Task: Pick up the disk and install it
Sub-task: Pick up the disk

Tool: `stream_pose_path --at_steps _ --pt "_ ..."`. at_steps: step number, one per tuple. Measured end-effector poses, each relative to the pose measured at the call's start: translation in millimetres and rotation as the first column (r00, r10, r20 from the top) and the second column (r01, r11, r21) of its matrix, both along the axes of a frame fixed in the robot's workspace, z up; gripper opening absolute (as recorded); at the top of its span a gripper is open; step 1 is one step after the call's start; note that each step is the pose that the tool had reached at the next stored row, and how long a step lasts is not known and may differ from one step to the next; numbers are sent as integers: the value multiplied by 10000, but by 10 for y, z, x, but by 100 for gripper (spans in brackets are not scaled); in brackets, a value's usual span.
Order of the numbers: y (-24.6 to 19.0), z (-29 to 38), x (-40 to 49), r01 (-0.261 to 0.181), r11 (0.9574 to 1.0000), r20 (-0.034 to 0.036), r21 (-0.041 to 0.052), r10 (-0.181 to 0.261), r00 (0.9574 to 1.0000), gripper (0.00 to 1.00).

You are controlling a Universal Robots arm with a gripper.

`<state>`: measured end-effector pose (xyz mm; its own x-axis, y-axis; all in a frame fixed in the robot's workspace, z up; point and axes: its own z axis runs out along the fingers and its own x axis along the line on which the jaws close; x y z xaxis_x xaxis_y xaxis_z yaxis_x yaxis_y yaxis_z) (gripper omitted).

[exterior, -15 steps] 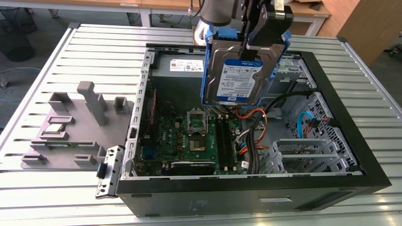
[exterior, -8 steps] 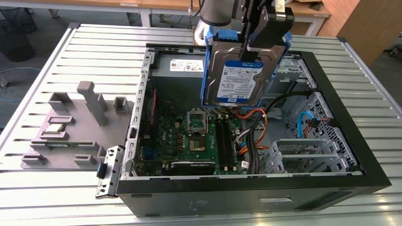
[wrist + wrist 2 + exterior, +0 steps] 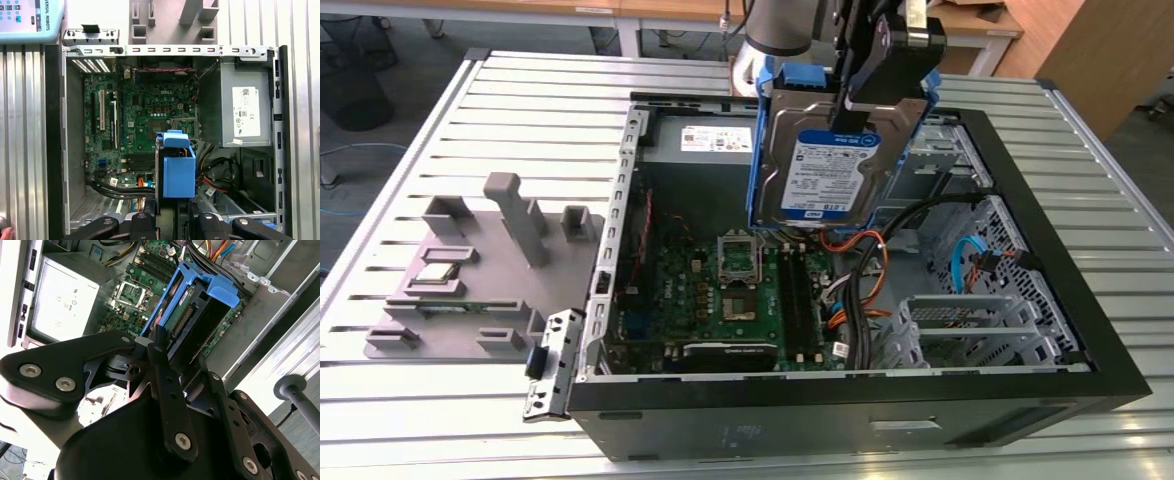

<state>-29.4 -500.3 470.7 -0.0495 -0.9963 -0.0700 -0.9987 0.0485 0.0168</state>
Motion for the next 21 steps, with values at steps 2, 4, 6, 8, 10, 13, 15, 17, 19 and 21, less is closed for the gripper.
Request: stream_pose_path --at_steps 2,4,6,8,10,13,15,17,19,21 --pt "0 0 0 0 10000 0 0 0 10000 35" --pt "-1 0 7 -2 10000 0 0 2 10000 35" --pt "-1 0 23 0 10000 -1 1 0 10000 35" --pt "0 0 51 0 10000 -1 0 0 10000 35" --pt "-1 -1 86 0 10000 0 1 0 10000 35" --pt "-1 -1 145 0 10000 -1 0 0 10000 35" --pt "-1 -1 177 0 10000 -1 0 0 10000 35" --pt "-1 -1 190 -1 10000 0 0 1 10000 35" --pt "-1 -1 193 1 10000 -1 0 -1 10000 35" --pt "-9 -1 195 0 10000 0 1 0 10000 35"
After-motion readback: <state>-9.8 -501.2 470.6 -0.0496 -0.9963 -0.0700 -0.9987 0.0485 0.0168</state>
